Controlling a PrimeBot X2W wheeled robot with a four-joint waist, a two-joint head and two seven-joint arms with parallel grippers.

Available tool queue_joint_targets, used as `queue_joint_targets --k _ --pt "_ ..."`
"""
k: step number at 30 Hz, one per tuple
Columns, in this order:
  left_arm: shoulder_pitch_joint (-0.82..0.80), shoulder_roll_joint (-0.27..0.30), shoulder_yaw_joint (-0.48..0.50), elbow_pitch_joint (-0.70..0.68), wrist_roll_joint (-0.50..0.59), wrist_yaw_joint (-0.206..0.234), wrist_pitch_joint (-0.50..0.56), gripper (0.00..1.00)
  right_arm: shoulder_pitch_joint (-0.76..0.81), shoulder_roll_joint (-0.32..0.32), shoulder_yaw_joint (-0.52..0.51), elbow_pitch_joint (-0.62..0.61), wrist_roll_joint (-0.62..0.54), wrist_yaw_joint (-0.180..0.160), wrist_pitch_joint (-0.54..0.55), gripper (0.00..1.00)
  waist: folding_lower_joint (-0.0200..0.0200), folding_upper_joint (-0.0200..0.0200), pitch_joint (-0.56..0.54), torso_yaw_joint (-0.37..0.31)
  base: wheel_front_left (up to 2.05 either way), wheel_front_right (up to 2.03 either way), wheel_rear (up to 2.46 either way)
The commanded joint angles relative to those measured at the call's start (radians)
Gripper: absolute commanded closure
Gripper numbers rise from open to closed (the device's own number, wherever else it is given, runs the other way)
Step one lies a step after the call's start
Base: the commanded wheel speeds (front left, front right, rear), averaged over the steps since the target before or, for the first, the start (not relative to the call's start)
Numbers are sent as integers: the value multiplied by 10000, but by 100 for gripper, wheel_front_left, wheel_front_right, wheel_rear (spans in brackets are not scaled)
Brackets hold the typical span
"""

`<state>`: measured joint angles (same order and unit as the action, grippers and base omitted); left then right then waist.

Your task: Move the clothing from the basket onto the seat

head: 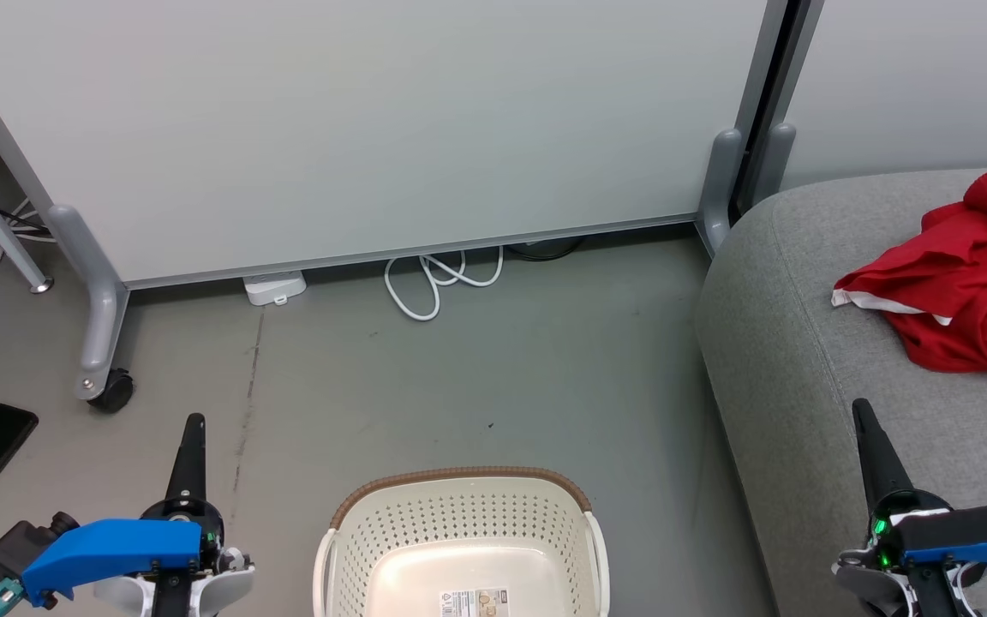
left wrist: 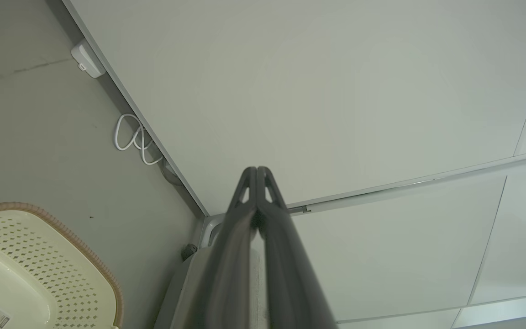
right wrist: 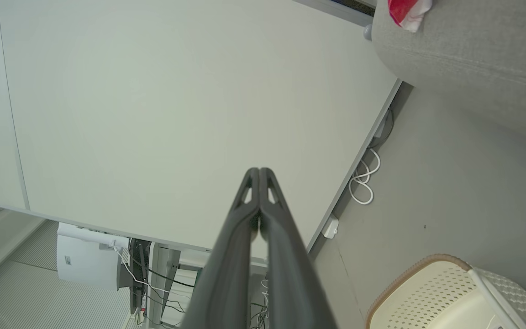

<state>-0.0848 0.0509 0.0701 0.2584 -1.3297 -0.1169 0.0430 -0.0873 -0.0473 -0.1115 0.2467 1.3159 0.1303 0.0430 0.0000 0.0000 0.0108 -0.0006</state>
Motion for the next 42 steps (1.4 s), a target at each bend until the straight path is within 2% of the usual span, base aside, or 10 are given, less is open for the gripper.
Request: queue_joint_targets --k 1,36,42 --pt "-197 1 82 -93 -282 -92 89 100 -161 -46 -20 -66 318 6 88 100 0 0 -4 1 0 0 0" --pt "-301 -11 466 -149 -2823 -179 733 100 -274 -49 -34 -29 2954 7 732 100 0 0 -75 6 0 0 0" --pt "-288 -11 472 -147 -2839 -182 750 100 -267 -50 -35 -28 2980 7 745 100 0 0 -77 6 0 0 0"
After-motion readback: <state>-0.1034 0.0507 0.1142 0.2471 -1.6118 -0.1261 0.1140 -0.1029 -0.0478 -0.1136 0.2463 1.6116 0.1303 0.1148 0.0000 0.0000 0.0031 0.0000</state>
